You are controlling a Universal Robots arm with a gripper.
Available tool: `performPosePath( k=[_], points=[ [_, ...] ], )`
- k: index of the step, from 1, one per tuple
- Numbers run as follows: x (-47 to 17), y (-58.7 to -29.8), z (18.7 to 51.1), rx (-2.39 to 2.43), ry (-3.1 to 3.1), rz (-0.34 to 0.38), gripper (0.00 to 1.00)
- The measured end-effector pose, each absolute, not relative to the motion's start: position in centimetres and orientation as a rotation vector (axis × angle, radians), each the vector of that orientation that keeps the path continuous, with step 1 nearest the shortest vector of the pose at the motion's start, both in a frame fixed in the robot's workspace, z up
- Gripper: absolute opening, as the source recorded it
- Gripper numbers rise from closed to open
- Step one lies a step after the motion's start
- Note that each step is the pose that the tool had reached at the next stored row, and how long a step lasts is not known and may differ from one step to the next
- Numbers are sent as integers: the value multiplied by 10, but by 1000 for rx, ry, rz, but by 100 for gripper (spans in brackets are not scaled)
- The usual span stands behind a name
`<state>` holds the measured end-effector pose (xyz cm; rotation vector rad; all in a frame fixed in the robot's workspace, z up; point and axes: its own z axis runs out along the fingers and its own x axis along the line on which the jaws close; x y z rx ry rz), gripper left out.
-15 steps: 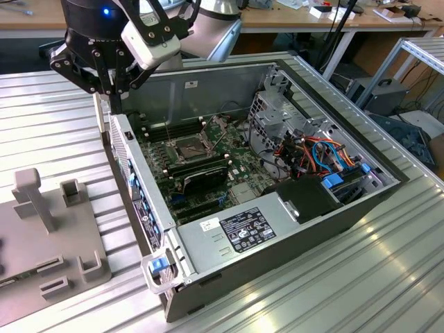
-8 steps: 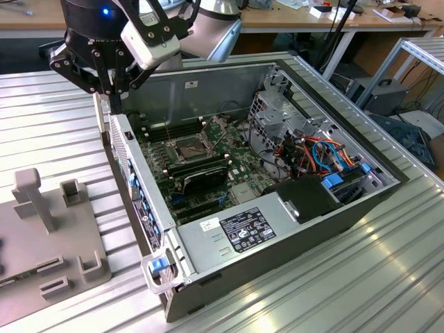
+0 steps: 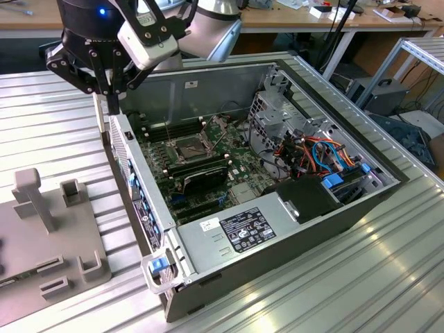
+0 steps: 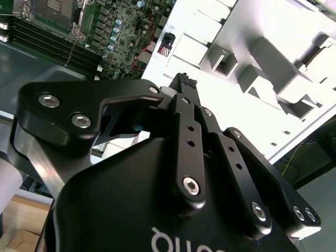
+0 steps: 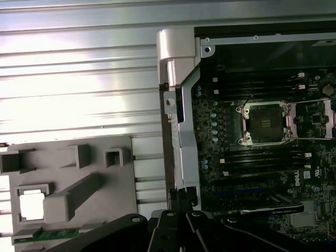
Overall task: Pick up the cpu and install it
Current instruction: 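Reach for the cpu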
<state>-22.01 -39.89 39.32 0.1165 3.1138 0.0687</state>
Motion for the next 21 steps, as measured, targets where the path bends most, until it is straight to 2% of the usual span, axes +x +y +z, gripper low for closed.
performPosePath(
  k=[21],
  points=[
    [-236,-399,393,117,3114,69,11]
  ],
)
